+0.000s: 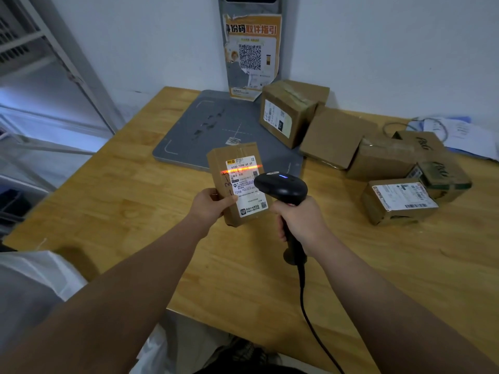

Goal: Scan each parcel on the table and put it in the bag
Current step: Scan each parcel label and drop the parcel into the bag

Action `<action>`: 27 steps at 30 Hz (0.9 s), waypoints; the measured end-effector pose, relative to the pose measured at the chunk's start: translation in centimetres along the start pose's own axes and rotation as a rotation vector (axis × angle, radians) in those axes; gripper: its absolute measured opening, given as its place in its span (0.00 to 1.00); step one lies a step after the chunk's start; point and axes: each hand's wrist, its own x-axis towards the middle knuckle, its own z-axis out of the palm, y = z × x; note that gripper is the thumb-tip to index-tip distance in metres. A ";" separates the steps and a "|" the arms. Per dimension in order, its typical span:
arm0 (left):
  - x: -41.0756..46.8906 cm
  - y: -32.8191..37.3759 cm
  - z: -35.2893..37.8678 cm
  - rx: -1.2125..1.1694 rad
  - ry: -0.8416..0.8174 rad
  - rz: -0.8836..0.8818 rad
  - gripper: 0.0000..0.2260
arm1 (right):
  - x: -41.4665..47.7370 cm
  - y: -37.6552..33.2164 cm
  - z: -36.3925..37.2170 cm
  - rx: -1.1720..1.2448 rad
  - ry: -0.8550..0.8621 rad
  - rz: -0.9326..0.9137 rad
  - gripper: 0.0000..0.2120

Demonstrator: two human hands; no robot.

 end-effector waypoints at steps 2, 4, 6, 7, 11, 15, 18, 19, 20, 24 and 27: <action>-0.7 -0.2 -0.4 -0.008 0.006 -0.001 0.20 | -0.4 0.0 0.2 0.036 -0.024 0.007 0.12; -1.6 -0.7 -1.1 -0.023 0.025 -0.001 0.21 | -1.1 -0.1 0.8 0.036 -0.072 -0.001 0.12; -2.6 -1.4 -2.0 -0.039 0.055 0.004 0.21 | -1.8 -0.1 1.8 0.021 -0.116 -0.013 0.10; -3.2 -1.8 -2.5 -0.053 0.071 0.005 0.21 | -2.2 0.0 2.4 0.016 -0.129 -0.016 0.10; -5.6 -3.7 -5.3 -0.088 0.124 0.004 0.22 | -4.2 0.6 5.2 -0.018 -0.180 -0.032 0.09; -8.1 -5.9 -9.8 -0.034 0.188 0.027 0.26 | -6.2 1.7 9.2 -0.040 -0.221 -0.028 0.12; -10.6 -7.7 -14.2 0.050 0.234 0.068 0.29 | -7.7 3.2 13.2 -0.010 -0.234 -0.055 0.11; -11.4 -8.4 -15.8 0.059 0.237 0.074 0.29 | -8.3 3.8 14.7 -0.002 -0.232 -0.066 0.08; -12.3 -9.2 -17.5 0.062 0.237 0.071 0.30 | -9.0 4.6 16.3 -0.002 -0.224 -0.072 0.05; -15.7 -12.9 -25.0 0.121 0.257 0.094 0.26 | -11.8 8.3 22.9 -0.085 -0.214 -0.061 0.06; -18.4 -16.3 -30.3 0.256 0.293 0.099 0.27 | -13.4 11.2 27.0 -0.238 -0.245 -0.048 0.09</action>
